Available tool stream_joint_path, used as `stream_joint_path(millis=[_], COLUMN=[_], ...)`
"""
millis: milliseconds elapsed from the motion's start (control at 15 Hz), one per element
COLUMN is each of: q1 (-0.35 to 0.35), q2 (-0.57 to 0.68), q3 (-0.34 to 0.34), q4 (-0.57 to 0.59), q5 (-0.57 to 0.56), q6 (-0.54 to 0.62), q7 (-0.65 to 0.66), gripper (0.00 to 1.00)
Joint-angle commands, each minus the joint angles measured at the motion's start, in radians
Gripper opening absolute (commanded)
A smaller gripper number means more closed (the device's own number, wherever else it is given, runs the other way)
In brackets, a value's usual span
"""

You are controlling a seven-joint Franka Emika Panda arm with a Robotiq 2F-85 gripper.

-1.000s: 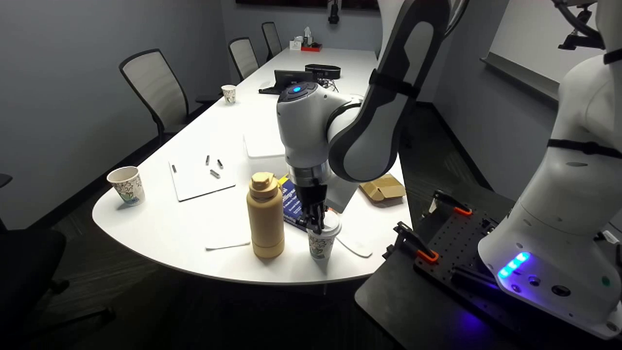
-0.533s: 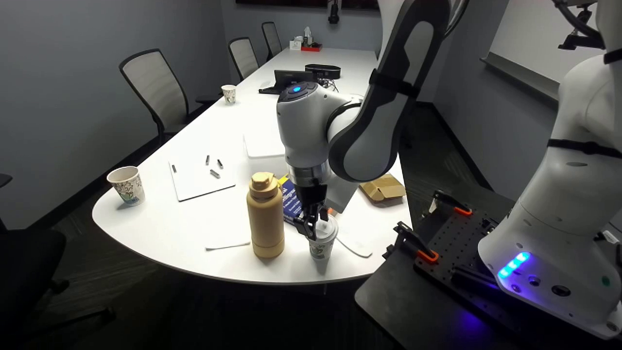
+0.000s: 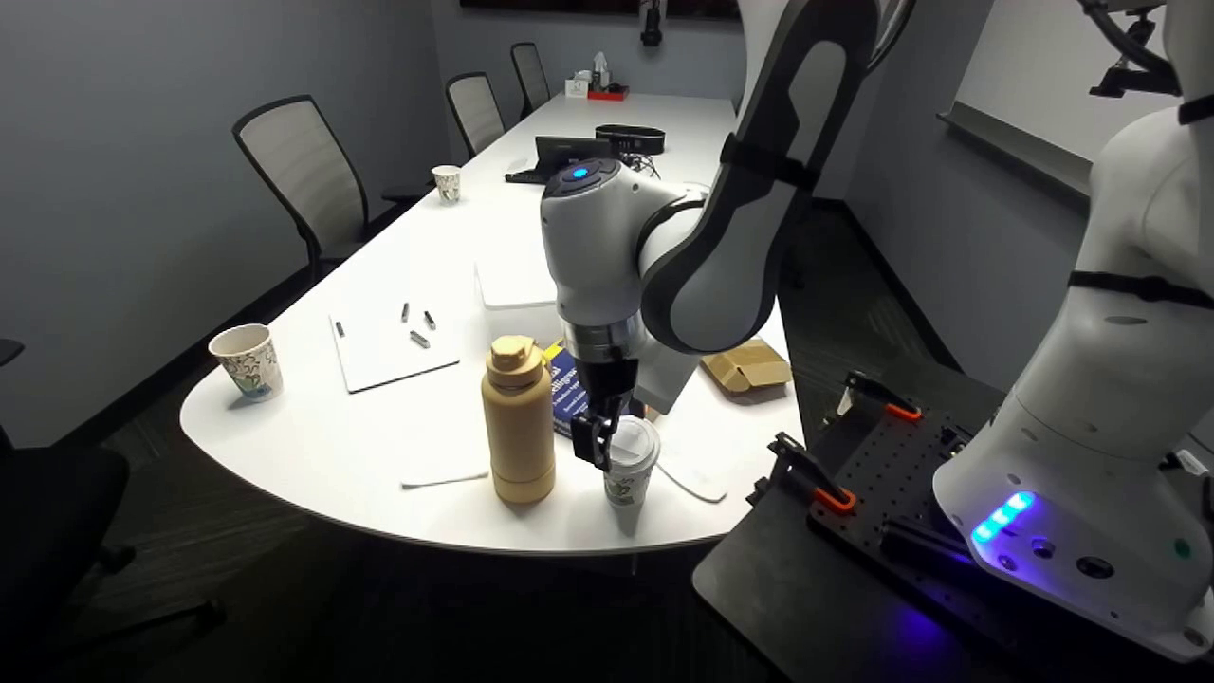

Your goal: Put the white lid on the paper cup

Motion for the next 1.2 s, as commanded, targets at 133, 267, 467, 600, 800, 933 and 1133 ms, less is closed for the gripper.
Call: stream_joint_path(millis=[133,267,467,600,800,933,1133], q1=[-0.045,-0.071,-0.110,-0.138,-0.174,-0.189,-0.201], q2=[-0.066,-0.088,-0.127,-0.150,-0.170,-0.178,-0.181], q3=[0.011,0.015,0.015,0.024,0.039,0.045,0.050], q4=[-0.028,-0.040,-0.059,-0.069,-0.077,-0.081,-0.081], q5=[0.062,0.095,0.138,0.170,0.215,0.238,0.255], q6=[-0.017,-0.011,-0.005,-0.004,-0.004,-0.002,-0.003], q7=[-0.035,-0.045,-0.066,-0.081,-0.117,-0.132,-0.140], gripper=[1.00,1.00,1.00,1.00,1.00,1.00,1.00])
